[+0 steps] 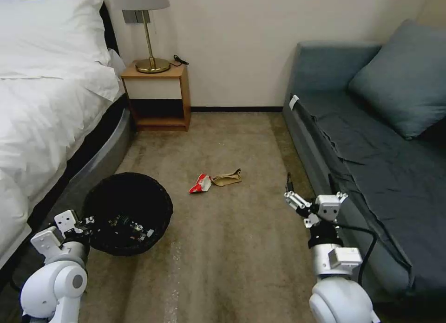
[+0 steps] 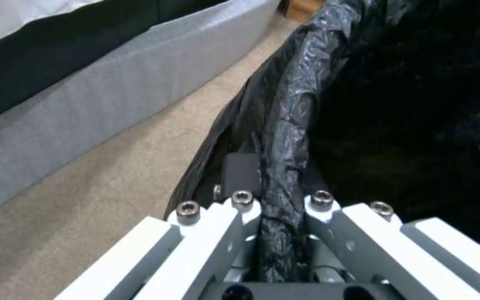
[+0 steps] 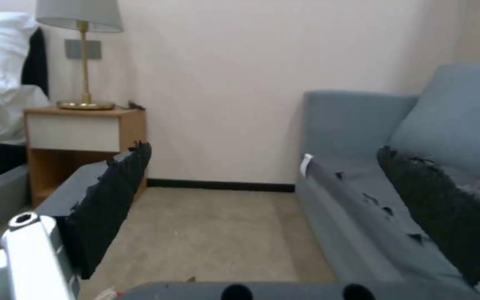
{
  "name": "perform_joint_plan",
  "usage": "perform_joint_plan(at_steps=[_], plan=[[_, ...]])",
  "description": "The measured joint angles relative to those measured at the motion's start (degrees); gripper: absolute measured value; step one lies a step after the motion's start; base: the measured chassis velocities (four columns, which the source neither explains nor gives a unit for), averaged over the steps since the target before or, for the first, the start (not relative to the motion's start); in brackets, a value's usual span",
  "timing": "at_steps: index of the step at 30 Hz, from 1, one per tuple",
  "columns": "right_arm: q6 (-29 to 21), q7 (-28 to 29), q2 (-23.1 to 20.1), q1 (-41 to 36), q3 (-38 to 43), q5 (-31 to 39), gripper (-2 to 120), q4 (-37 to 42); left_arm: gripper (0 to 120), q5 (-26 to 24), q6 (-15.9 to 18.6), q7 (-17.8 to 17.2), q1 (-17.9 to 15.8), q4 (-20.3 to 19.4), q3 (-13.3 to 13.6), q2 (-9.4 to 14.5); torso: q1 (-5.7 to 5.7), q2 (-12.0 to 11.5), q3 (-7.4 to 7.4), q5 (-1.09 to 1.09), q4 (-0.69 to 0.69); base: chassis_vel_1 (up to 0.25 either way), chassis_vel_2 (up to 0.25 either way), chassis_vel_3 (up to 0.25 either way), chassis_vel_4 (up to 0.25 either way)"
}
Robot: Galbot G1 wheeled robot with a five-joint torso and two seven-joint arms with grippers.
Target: Pick up the trash bin, then pick up the garbage on the floor and place it into the trash bin.
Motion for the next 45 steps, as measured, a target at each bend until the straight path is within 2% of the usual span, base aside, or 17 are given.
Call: perform_joint_plan(at_steps=[13,45], plan=[[1.7,-1.2,-0.2,0.8,-1.6,0.0,100,-1.5,3,0.2,-0.2,0.0,0.7,-0.8,-0.6,-0.4,0.00,0.0,0.01,0.00,0.00,-0.049,0.055,0.063,-0.054],[2.2,-1.7,-0.7,2.7,-4.4,0.2,100,-3.9,3,0.4,-0.1,-0.2,0.0,-0.4,-1.0,-0.3,0.00,0.0,0.01,0.02,0.00,-0.191,0.190,0.190,-0.195]])
